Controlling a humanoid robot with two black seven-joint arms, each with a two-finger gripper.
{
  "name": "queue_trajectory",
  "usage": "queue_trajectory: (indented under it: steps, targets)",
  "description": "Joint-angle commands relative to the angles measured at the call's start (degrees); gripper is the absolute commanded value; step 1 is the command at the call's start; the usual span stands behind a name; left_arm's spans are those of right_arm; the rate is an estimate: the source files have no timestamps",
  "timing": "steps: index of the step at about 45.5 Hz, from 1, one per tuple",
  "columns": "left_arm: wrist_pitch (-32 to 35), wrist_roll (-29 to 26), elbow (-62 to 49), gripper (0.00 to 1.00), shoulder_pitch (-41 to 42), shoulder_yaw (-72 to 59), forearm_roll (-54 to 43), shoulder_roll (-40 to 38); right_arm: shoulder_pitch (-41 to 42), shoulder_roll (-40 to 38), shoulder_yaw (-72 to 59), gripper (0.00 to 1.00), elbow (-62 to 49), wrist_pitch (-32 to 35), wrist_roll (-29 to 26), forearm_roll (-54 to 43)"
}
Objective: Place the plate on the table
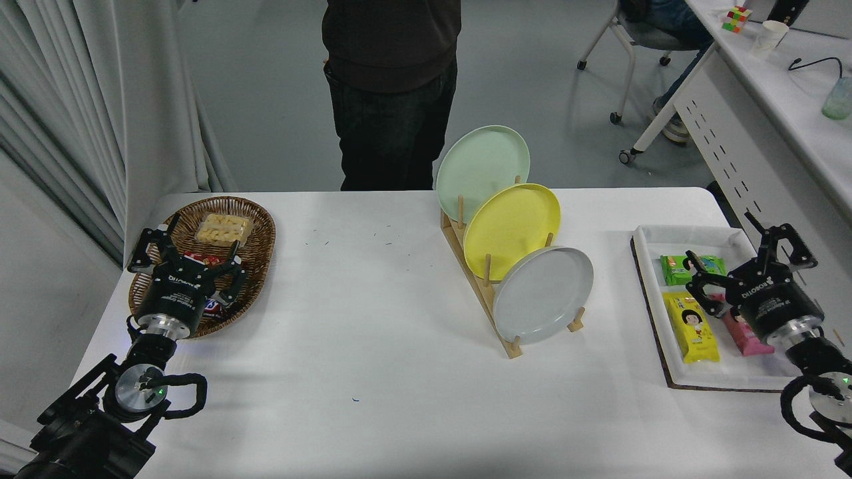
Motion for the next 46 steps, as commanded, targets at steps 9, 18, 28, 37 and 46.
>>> queue_trajectory:
  steps: [9,18,28,37,46]
  targets:
    - [0.0,0.0,0.0,0.98,0.0,0.0,0.0,0.0,4.1,-8.8,-15.6,1.00,12.2,-3.5,-0.1,10.3]
    - [0.0,0.0,0.0,0.98,0.0,0.0,0.0,0.0,8.7,-12.2,-23.5,1.00,17.2,-3.2,-0.1,13.6]
    - [0.0,0.0,0.0,0.98,0.0,0.0,0.0,0.0,12.4,-13.0,-28.9,1.00,19.2,-2.0,-0.1,14.8]
    - [0.0,0.0,0.0,0.98,0.0,0.0,0.0,0.0,13.0,-13.6,-29.6,1.00,20.3,-2.1,-0.1,15.1]
    - [0.0,0.0,0.0,0.98,0.0,0.0,0.0,0.0,15.7,-15.2,-34.3,1.00,22.7,-2.1,-0.1,16.3]
